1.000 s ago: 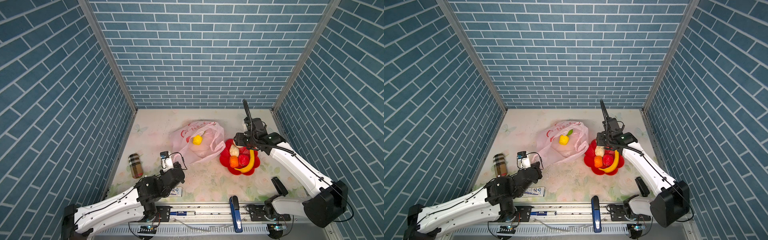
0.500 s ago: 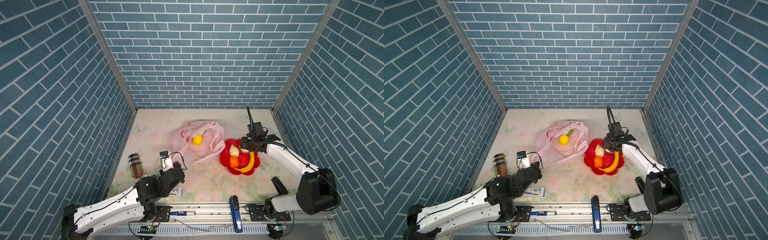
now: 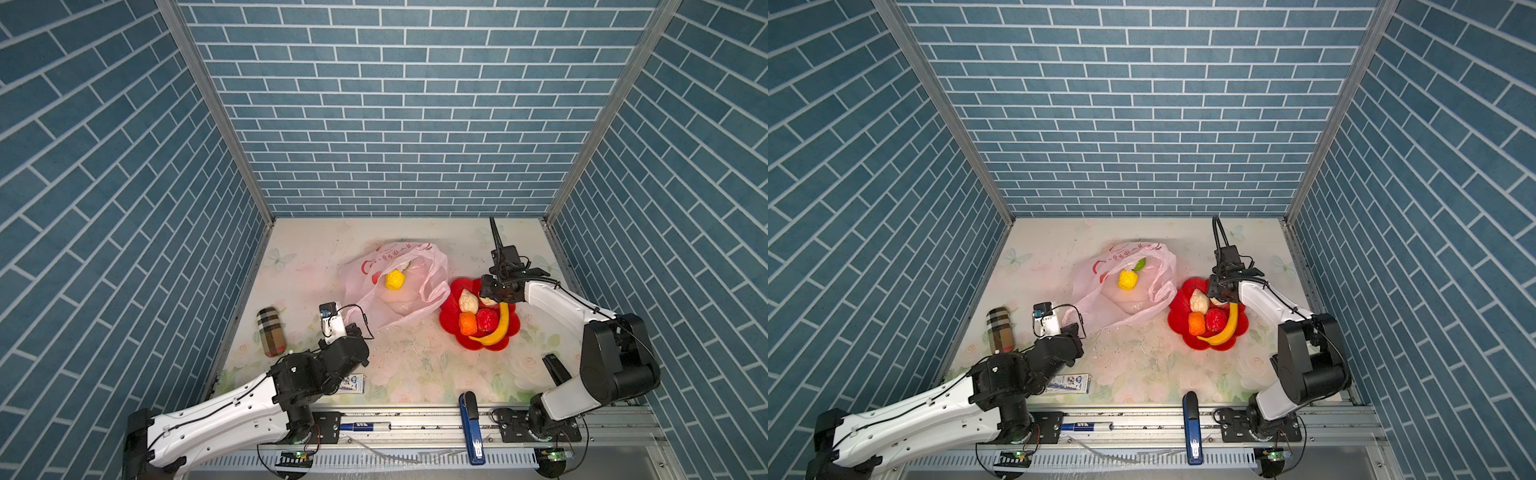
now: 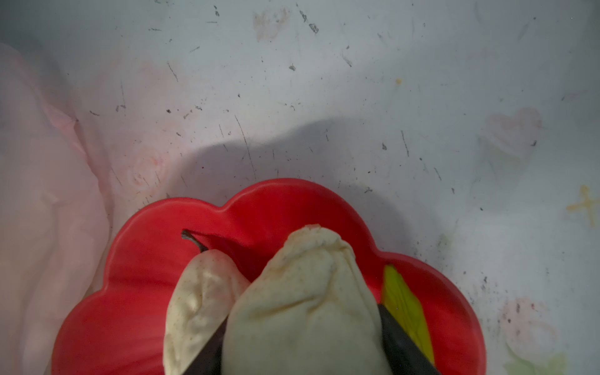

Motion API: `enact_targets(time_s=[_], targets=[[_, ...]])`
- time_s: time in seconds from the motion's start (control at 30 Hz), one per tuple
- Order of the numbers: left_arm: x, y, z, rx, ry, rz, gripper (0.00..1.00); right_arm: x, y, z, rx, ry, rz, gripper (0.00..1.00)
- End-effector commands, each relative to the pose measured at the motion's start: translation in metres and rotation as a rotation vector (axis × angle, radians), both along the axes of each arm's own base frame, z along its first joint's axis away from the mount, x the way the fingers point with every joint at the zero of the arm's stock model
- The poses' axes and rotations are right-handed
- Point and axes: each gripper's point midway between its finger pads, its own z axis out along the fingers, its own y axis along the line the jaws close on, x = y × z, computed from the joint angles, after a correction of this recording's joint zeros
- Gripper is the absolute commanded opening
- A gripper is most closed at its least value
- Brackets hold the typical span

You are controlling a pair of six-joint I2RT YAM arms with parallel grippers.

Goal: Take fruits out of the plastic bag
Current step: Place the fruit on the plate.

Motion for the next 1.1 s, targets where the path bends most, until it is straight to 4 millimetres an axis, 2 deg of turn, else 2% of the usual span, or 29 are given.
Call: enact_targets(time_s=[0.0, 0.5, 1.07], targets=[[-0.002, 0.005, 0.0, 0.021, 0.0, 0.008, 0.0, -0.001, -0.004, -0.011, -0.016, 0.016, -0.015, 0.4], [-0.002, 0.006, -0.002, 0.014, 0.006, 0.011, 0.0, -0.003, -0.004, -0.028, -0.022, 0.05, -0.022, 0.44], [-0.003, 0.006, -0.003, 0.009, 0.009, 0.007, 0.0, -0.005, -0.005, -0.031, -0.022, 0.058, -0.025, 0.55]])
